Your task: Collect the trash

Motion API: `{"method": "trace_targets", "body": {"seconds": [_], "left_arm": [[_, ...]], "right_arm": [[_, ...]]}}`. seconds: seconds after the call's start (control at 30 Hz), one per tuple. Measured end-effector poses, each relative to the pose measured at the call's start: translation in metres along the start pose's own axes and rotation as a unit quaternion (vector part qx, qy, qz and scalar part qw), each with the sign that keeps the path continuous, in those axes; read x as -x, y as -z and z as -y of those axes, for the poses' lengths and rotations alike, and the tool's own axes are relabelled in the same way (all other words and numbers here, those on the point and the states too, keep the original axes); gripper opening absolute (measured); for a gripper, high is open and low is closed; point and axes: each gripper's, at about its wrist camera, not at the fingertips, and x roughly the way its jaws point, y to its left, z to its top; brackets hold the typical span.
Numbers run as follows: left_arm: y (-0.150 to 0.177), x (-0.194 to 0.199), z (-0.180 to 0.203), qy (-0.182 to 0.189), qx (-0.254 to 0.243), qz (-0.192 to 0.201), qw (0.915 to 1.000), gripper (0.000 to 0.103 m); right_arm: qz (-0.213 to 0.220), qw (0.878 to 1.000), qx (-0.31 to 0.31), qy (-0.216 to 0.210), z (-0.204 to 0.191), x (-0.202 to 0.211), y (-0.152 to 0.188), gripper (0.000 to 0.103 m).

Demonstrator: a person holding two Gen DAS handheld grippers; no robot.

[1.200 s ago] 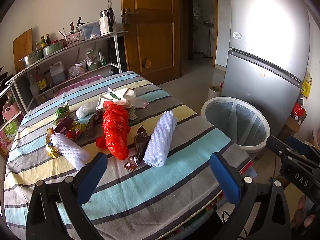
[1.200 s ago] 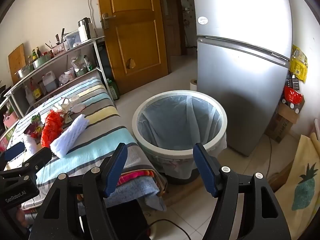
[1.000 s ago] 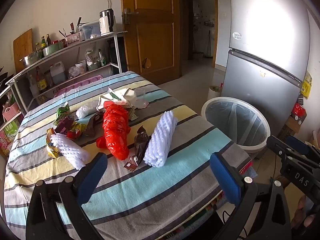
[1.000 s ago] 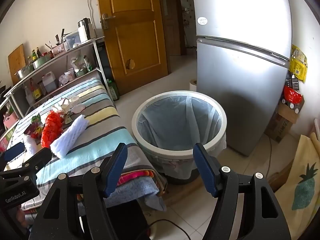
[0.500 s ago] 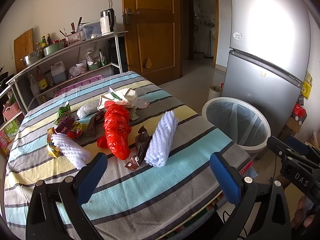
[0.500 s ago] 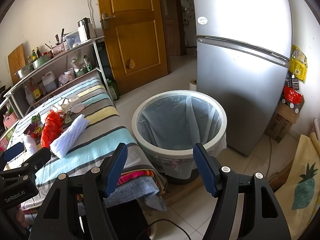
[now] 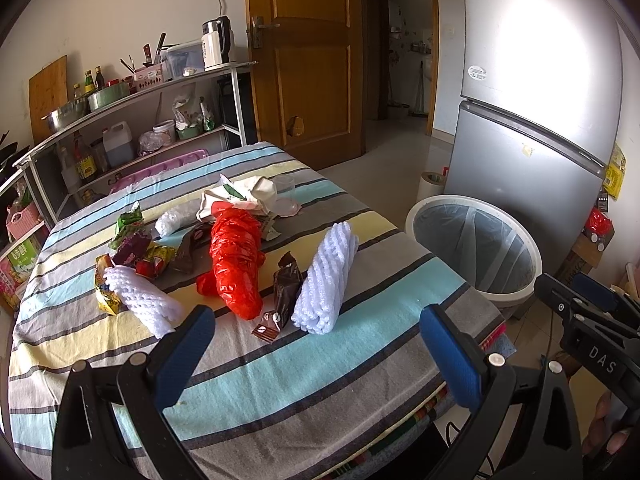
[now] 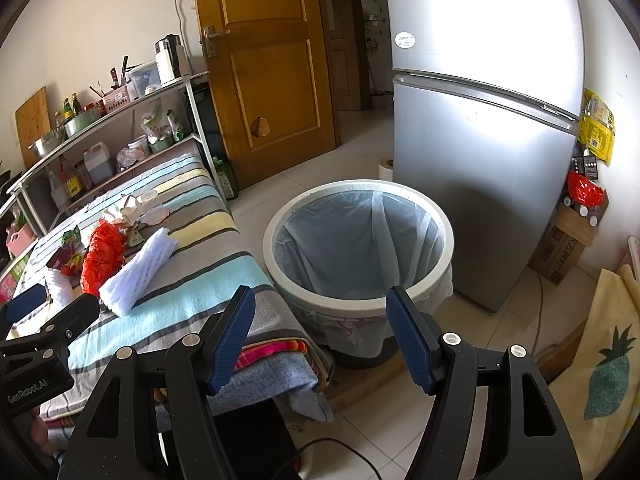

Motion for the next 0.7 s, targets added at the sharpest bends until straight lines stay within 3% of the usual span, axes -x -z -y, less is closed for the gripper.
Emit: {"method": "trace_targets", "body": {"seconds": [0.7], "left_arm": [[-0.0005, -0.0026, -0.0051, -0.002, 0.003, 0.0, 1.0, 0.103]], "right_arm": [[-0.001, 1.0, -0.001, 0.0, -0.0017, -0.0012, 0.0001, 0.069]]}}
